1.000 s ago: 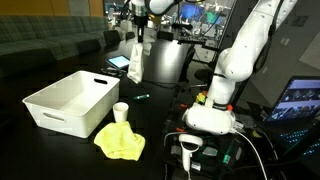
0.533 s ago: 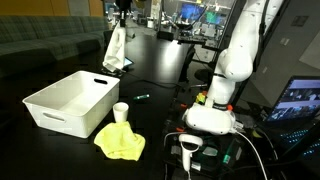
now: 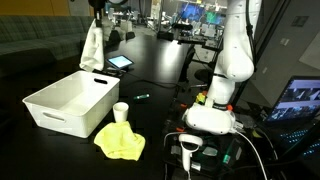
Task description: The white towel should go in the basket first, followed by the marker in the cup, then the yellow towel in the basket, and the black tape in the cup.
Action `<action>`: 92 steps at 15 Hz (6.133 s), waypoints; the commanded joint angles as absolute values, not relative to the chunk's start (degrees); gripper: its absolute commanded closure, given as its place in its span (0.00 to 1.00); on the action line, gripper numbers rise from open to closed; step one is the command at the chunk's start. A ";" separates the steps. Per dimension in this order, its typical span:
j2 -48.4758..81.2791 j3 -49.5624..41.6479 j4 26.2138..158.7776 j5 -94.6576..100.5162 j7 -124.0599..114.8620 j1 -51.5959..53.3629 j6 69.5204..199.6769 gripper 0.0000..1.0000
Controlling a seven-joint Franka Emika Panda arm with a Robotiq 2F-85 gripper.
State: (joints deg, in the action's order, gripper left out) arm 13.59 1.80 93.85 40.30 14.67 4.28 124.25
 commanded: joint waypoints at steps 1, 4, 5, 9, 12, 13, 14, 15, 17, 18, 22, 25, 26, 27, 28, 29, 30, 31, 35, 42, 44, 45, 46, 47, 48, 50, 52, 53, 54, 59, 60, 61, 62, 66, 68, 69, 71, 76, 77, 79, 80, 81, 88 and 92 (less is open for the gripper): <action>20.50 3.04 84.74 40.99 19.10 6.13 123.54 0.87; 22.53 4.20 83.91 40.73 24.69 7.43 124.22 0.87; 23.17 4.73 83.90 40.84 27.46 7.92 123.88 0.87; 22.82 6.64 86.30 41.19 37.22 8.74 124.49 0.86; 21.24 7.71 88.58 41.16 44.78 8.95 126.03 0.87; 20.71 8.02 89.21 41.09 47.30 8.89 126.82 0.87; 20.18 8.30 89.79 40.91 49.94 8.69 128.07 0.87; 20.25 8.38 89.74 41.15 52.27 8.68 129.38 0.87; 21.32 8.82 88.65 40.12 58.33 8.39 131.44 0.88; 21.91 8.78 87.98 40.22 61.27 8.45 132.12 0.62; 22.33 8.39 88.16 39.28 68.63 8.02 135.58 0.45; 21.93 7.96 89.61 37.31 70.64 6.85 137.04 0.22; 21.86 7.82 90.22 36.30 70.85 6.38 136.90 0.13; 21.42 7.83 91.74 34.70 71.35 5.46 137.28 0.07; 21.06 7.59 93.08 33.15 71.08 4.86 137.14 0.01; 20.75 7.31 94.50 31.78 70.75 4.32 137.19 0.00; 20.33 7.07 96.21 30.16 70.56 3.68 137.11 0.00; 19.61 6.88 98.34 28.43 70.31 2.95 137.08 0.00; 18.75 6.23 104.63 22.11 69.30 0.79 136.79 0.00; 14.19 4.90 116.98 13.17 62.16 -1.26 136.50 0.00; 13.13 4.59 119.71 11.45 59.92 -1.47 136.28 0.00; 13.01 4.44 120.64 10.86 58.76 -1.44 135.93 0.00; 12.81 4.32 121.75 10.07 57.79 -1.50 135.89 0.00; 12.65 4.17 122.93 9.48 56.64 -1.53 136.21 0.00; 12.47 3.83 124.09 9.49 54.66 -1.39 136.36 0.00; 12.62 3.34 126.13 9.47 50.61 -1.28 137.06 0.00; 12.98 2.96 128.15 9.55 46.36 -1.33 138.20 0.00; 13.01 2.73 129.30 9.75 43.96 -1.29 138.88 0.00; 12.88 2.63 130.80 9.80 41.76 -1.28 140.05 0.00; 13.47 2.15 137.27 8.75 31.72 -2.03 147.64 0.00; 13.63 2.02 138.64 8.67 30.03 -2.26 149.50 0.00; 13.83 1.93 139.73 8.53 28.30 -2.46 150.94 0.00; 14.23 1.71 140.71 8.94 26.65 -2.58 152.66 0.00; 15.11 0.15 144.71 10.24 20.90 -2.80 159.09 0.00; 16.12 -0.49 145.51 10.43 20.45 -3.25 161.85 0.00; 16.46 -0.74 145.78 10.49 20.79 -3.61 162.79 0.00; 18.21 -1.39 144.87 11.02 21.36 -4.23 163.99 0.00; 21.96 -3.23 142.92 13.08 21.90 -5.43 166.59 0.00; 22.72 -2.85 142.66 12.96 22.77 -6.28 167.52 0.00; 24.33 -1.52 141.95 12.29 24.47 -8.32 168.81 0.00; 25.22 -0.91 141.38 12.11 25.15 -9.17 169.24 0.00; 26.00 -0.63 140.95 12.29 25.57 -9.78 169.54 0.00; 31.64 4.10 136.46 11.41 29.06 -16.01 168.29 0.00; 33.36 4.33 134.04 11.93 29.89 -17.55 166.52 0.00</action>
State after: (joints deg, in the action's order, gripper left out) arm 31.88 3.12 136.59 12.10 27.85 -15.46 167.94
